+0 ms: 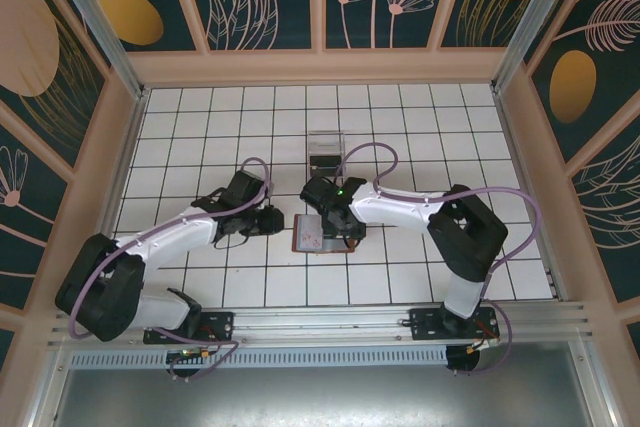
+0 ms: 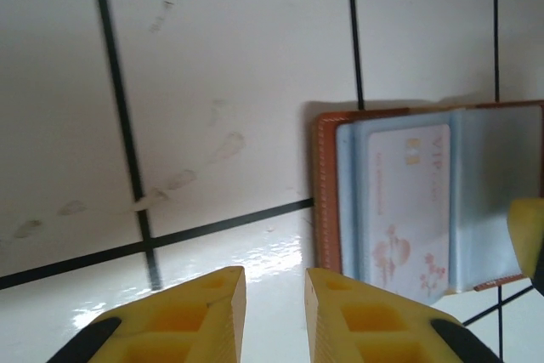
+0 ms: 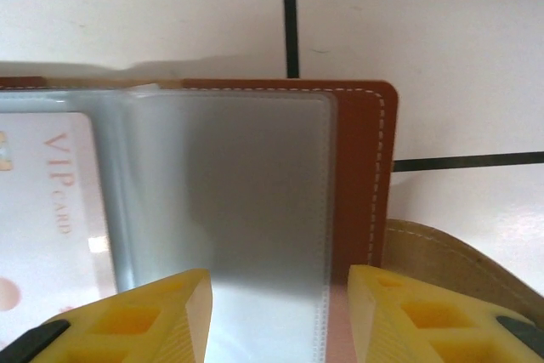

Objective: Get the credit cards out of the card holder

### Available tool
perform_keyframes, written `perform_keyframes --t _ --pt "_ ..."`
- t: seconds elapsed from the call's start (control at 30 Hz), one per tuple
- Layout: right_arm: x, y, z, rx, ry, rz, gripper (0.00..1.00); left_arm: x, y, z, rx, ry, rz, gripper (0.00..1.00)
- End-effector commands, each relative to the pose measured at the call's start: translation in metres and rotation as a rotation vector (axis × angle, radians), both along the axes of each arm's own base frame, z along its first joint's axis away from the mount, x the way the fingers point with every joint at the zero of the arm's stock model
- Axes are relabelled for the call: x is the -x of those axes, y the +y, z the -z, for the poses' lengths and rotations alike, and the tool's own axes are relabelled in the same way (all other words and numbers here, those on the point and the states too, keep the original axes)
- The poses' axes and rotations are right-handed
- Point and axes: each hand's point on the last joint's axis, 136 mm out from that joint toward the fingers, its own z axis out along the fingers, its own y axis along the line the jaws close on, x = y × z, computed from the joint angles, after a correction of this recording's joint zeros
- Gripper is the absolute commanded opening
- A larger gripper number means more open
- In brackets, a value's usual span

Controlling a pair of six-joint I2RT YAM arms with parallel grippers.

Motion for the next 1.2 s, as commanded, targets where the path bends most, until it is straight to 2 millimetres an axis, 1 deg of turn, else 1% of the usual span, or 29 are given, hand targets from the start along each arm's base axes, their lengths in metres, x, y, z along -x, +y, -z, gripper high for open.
perform_keyframes --t 0.0,0.07,0.2,0.43,0.6,0.67,0.77,0.83,0.87,1.0,1.07,1.17 --pt "-0.002 -0.016 -0.007 0.042 -0.033 0.030 0.46 -0.004 -0.021 -0.007 0.047 -0.011 0.017 0.27" --pt "-0.002 -0.019 -0.007 0.048 -0.037 0.032 0.46 -0.001 -0.030 -0.004 0.051 -0.001 0.032 0.27" --pt "-0.003 -0.021 -0.008 0.036 -0.037 0.049 0.44 0.001 -0.039 -0.001 0.050 0.009 0.052 0.26" --pt "-0.005 -0.021 -0.017 0.002 -0.051 0.059 0.41 0.002 -0.050 0.006 0.024 0.027 0.084 0.26" --pt "-0.006 -0.005 -0.023 -0.122 -0.041 0.057 0.38 0.000 -0.052 0.014 -0.026 0.040 0.094 0.26" --pt "-0.007 0.004 -0.028 -0.181 -0.046 0.049 0.37 0.000 -0.053 0.017 -0.032 0.052 0.102 0.26" --pt "-0.008 0.020 -0.031 -0.275 -0.035 0.034 0.36 0.000 -0.050 0.023 -0.071 0.061 0.106 0.25" --pt "-0.011 0.026 -0.031 -0.301 -0.041 0.032 0.35 0.000 -0.049 0.026 -0.082 0.070 0.107 0.25" --pt "-0.008 0.032 -0.031 -0.330 -0.022 0.024 0.35 0.001 -0.048 0.028 -0.085 0.074 0.108 0.25" --pt "-0.007 0.050 -0.030 -0.410 0.000 0.003 0.32 0.004 -0.047 0.033 -0.091 0.089 0.106 0.23" --pt "-0.007 0.059 -0.031 -0.453 0.011 -0.009 0.28 0.004 -0.045 0.035 -0.093 0.092 0.101 0.22" --pt "-0.009 0.064 -0.027 -0.483 0.026 -0.010 0.24 0.006 -0.044 0.038 -0.098 0.100 0.098 0.22"
